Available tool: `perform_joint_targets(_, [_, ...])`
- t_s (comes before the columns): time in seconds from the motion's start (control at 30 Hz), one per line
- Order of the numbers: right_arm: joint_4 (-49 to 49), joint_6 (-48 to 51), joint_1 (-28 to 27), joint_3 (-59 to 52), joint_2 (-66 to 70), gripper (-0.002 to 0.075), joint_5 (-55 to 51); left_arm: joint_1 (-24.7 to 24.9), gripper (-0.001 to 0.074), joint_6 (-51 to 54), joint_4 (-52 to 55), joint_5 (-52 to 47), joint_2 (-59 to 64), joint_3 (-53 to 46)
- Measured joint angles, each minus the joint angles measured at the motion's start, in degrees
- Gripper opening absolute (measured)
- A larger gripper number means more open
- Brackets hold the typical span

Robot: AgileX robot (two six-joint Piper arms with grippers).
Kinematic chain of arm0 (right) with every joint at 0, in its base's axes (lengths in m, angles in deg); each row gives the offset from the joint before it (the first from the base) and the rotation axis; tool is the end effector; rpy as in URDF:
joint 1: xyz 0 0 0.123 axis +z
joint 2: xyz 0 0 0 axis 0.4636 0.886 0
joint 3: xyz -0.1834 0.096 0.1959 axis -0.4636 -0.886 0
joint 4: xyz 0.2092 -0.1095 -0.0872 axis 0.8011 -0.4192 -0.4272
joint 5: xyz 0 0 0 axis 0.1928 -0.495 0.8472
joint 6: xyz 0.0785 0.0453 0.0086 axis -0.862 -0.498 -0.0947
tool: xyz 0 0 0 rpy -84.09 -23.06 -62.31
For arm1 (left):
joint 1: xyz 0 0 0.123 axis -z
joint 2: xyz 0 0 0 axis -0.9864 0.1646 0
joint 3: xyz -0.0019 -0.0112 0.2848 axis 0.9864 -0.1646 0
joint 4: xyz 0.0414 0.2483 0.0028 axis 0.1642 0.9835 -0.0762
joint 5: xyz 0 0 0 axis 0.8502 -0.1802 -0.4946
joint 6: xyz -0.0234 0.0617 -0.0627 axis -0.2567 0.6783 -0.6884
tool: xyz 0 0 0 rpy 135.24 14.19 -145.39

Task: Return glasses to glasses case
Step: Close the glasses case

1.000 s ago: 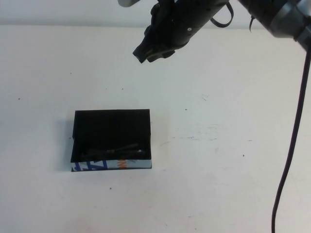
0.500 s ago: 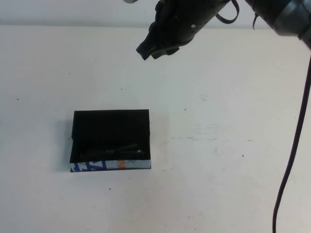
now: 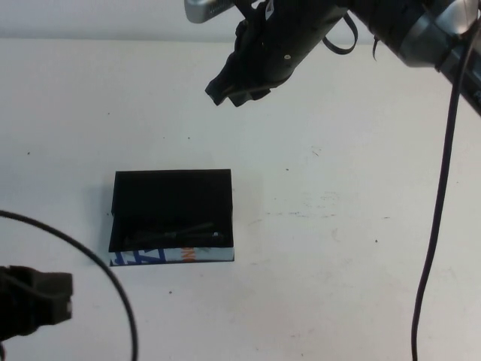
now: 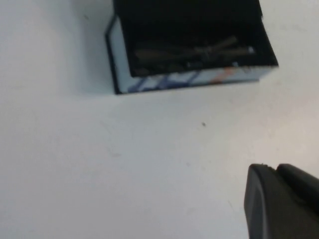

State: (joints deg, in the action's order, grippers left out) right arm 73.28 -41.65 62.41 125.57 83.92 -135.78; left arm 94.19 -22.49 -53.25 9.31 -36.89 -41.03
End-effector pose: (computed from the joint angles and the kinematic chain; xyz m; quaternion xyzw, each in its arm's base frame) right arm 0.3734 0.2663 0.3664 -0.3878 0.8725 0.0872 0.2841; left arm 0.1254 -0.0535 0.2671 0.0444 0.9142 -0.2036 0.3476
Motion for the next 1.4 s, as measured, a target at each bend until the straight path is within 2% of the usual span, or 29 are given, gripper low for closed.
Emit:
perform_joint_targets(0.2, [0.0,-1.2,-0.3,0.0,0.0,-0.0011,0.0,0.0,-0.0003,27.1,-19.4,-7.5,17.8,3.5])
perform_joint_targets(0.43, [3.4,-1.5,-2.6,0.0,0.2,-0.0011,0.0,0.0,-0.0003,41.1,-28.3,-6.5,28.0,4.5])
perform_joint_targets(0.7, [9.0,-2.7,-4.5,0.0,3.0,-0.0011,0.0,0.0,-0.0003,57.2,-42.3,0.3,36.8,4.8])
perform_joint_targets(0.9, [11.0,-2.7,-4.5,0.0,4.5,-0.0011,0.7,0.0,-0.0003,63.1,-46.3,3.7,42.4,4.9])
perform_joint_targets(1.4, [14.9,-2.8,-4.5,0.1,7.5,-0.0011,13.4,0.0,-0.0004,78.5,-60.9,9.2,50.9,5.1])
